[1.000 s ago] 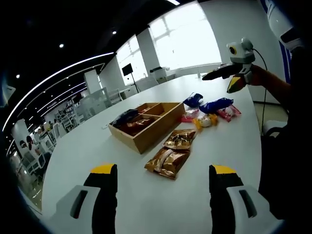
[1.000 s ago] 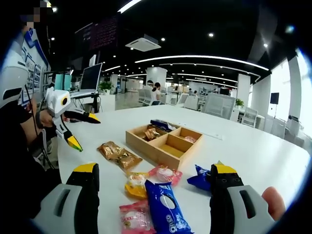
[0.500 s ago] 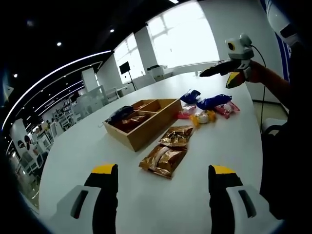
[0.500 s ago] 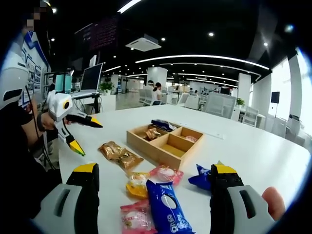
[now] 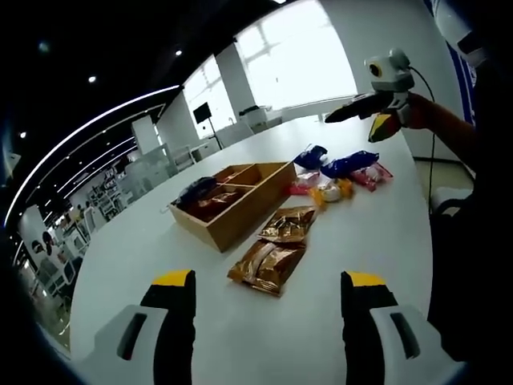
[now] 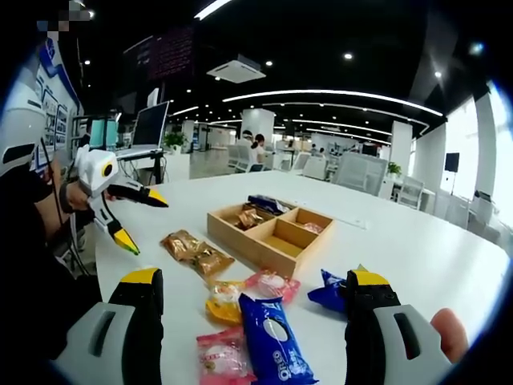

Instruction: Pick up the scattered marshmallows, QQ candies, Oreo cookies, and mixed nuts on the table and sort them into separate containers

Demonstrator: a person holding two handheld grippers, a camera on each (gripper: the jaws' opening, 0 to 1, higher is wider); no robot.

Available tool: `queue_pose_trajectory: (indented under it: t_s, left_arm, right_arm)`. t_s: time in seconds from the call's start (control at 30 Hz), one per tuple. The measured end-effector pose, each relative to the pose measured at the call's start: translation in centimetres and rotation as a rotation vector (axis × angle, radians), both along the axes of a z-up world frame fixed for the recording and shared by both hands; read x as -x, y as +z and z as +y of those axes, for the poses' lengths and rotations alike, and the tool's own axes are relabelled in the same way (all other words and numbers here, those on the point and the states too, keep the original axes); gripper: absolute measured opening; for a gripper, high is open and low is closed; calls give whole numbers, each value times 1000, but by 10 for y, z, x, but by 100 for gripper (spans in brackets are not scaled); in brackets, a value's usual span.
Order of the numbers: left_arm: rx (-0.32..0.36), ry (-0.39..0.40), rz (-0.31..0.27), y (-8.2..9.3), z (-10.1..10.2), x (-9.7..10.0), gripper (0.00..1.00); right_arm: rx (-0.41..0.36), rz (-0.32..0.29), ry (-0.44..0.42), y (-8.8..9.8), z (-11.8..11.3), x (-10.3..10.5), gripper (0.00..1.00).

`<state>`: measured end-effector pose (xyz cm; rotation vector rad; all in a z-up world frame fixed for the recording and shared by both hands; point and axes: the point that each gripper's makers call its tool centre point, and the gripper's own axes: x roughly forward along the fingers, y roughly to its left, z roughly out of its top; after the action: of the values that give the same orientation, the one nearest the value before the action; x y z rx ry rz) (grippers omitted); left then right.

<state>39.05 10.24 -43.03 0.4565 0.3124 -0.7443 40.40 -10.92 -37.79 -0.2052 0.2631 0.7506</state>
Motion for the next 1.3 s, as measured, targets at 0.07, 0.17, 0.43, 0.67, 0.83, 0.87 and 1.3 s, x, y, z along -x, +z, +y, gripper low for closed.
queue_pose_trajectory:
  t_s: [0.07,0.17,0.43,0.67,0.83,0.87,1.3]
  left_arm:
    - [-2,-6,1,-2,-3,0,78]
    - [-7,-9,5,-5,-7,-1,78]
    - [-28,-80,-9,-4,-24,-7,76]
    - [-53,-125,2,-5,-32,-20,61]
    - [45,-155,100,-9,-37,-27,58]
    - [42,-154,103,-9,-35,-31,58]
    - [36,-267,218,-29,-33,-46,53]
  right_arm:
    - [0,2,-2,0,-1,0,90]
    - [4,3,-2,-2,-1,0,90]
    - [12,5,5,-4,2,1,90]
    - [13,-1,0,-2,-1,2,90]
    - [16,-1,-7,-3,-3,3,90]
    - [16,-2,-7,-3,-3,3,90]
    - [17,-6,15,-2,3,4,90]
